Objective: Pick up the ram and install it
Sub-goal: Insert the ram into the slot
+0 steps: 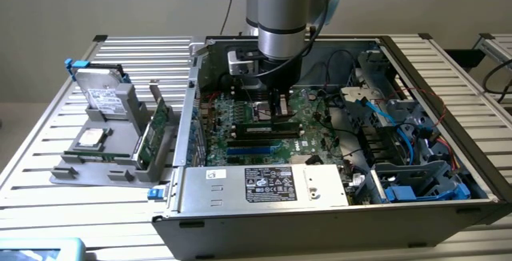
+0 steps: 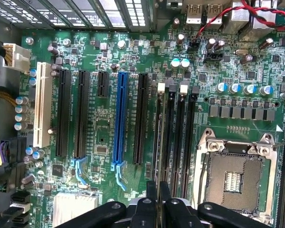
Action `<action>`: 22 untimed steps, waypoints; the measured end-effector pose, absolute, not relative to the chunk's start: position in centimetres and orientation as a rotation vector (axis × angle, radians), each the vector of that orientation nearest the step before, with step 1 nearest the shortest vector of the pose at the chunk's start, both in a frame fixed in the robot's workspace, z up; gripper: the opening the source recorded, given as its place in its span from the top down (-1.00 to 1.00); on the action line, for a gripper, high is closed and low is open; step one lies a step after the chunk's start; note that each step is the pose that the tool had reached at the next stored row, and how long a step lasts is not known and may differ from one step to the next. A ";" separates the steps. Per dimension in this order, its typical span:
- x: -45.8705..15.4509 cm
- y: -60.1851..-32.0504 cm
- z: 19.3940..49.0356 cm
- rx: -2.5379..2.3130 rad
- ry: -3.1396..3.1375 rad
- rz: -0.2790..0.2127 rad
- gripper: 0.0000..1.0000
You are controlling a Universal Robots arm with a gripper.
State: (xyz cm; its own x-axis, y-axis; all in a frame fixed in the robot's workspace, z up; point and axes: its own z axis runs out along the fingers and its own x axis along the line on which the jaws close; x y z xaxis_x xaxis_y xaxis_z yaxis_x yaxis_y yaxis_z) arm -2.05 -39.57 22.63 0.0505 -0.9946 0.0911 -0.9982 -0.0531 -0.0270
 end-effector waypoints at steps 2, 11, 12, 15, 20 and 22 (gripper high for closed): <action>-2.0 -39.6 22.6 2.244 -2.131 0.133 0.72; -2.1 -39.6 22.6 2.241 -2.133 0.134 0.72; -2.1 -39.6 22.6 2.240 -2.133 0.134 0.72; -2.1 -39.6 22.6 2.237 -2.135 0.136 0.72; -2.1 -39.6 22.5 2.235 -2.136 0.138 0.72; -2.1 -39.6 22.4 2.235 -2.136 0.139 0.72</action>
State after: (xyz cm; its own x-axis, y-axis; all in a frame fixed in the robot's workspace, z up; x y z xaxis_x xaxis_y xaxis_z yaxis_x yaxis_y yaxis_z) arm -2.06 -39.58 22.44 0.0438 -0.9943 0.0969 -0.9985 -0.0467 -0.0283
